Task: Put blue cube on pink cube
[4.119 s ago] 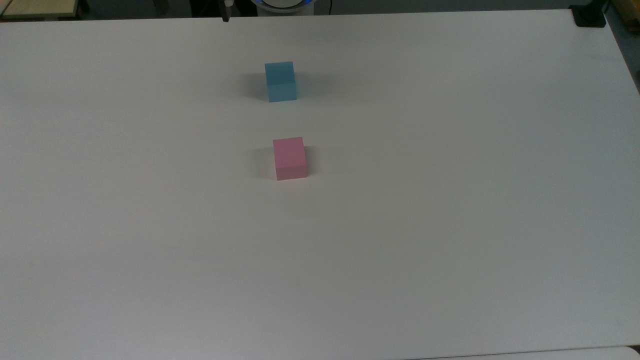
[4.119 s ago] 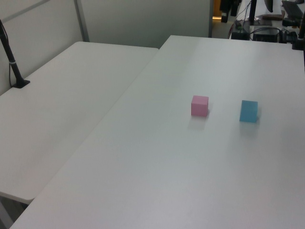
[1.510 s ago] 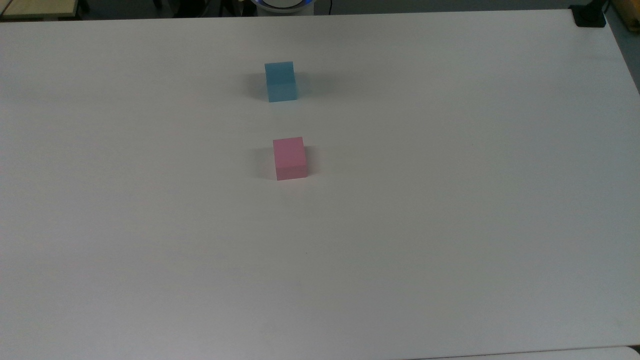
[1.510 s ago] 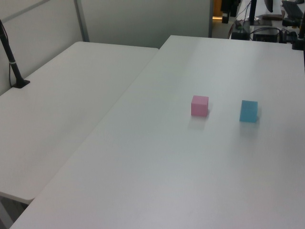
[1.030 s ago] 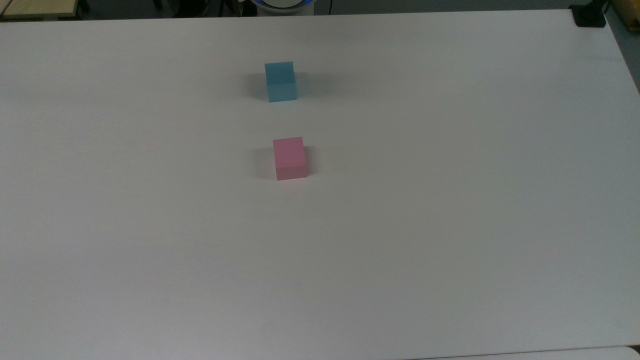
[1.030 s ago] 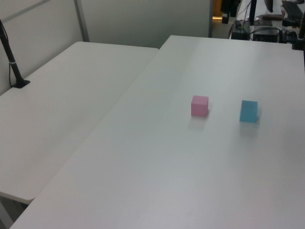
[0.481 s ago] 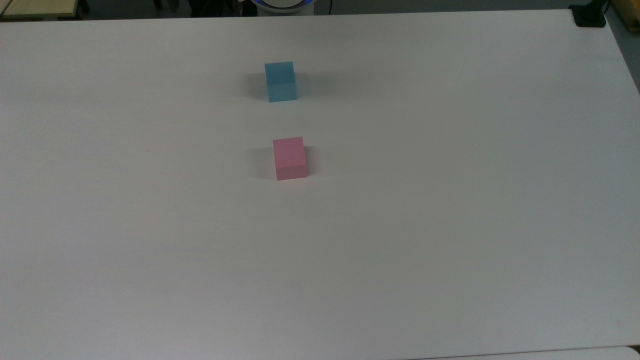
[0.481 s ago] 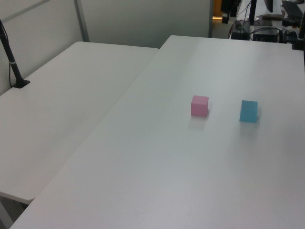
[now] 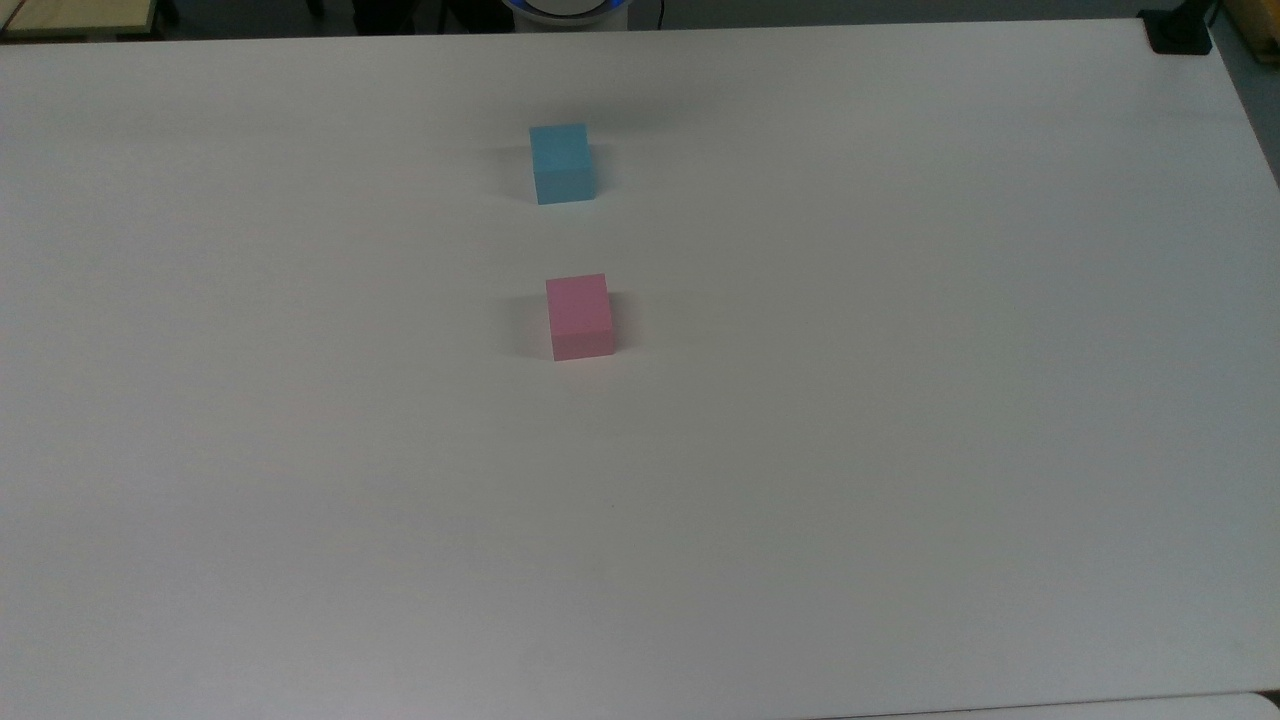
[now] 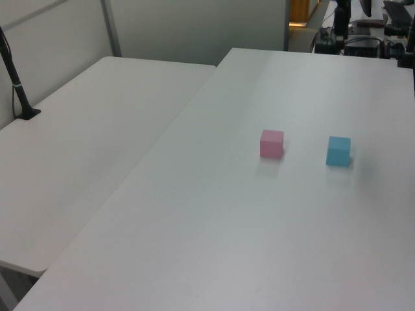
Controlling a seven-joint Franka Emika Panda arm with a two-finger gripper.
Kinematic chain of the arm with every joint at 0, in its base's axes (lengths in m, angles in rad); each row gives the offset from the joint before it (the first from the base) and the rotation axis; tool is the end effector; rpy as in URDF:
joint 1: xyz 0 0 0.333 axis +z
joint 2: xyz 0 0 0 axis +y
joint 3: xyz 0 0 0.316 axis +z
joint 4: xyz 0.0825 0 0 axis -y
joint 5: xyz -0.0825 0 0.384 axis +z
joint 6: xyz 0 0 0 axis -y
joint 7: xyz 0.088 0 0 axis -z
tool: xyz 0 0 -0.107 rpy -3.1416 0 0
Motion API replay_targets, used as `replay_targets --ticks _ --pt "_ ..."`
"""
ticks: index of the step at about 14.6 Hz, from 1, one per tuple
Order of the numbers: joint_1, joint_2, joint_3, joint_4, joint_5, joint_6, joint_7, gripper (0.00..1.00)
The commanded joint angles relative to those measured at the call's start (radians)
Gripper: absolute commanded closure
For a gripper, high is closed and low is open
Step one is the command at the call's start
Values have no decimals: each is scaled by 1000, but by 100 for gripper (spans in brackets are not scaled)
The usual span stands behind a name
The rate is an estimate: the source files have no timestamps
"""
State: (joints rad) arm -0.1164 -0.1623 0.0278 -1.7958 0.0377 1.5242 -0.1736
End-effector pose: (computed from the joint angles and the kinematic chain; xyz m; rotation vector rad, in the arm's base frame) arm 0.4931 -0.0386 0.6005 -3.0874 -0.1299 0.1609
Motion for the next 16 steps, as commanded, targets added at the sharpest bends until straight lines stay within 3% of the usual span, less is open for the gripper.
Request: replay_targets --ticks 1,3,8,12,16 --pt "-11 -127 55 -229 -1 109 -23 0" --pt "-28 -183 81 -325 -1 172 -23 0" --pt "-66 -204 90 -398 4 282 -26 0" --pt "-57 -256 99 -611 -1 497 -33 2" --pt "-63 -235 104 -655 -10 546 -41 3"
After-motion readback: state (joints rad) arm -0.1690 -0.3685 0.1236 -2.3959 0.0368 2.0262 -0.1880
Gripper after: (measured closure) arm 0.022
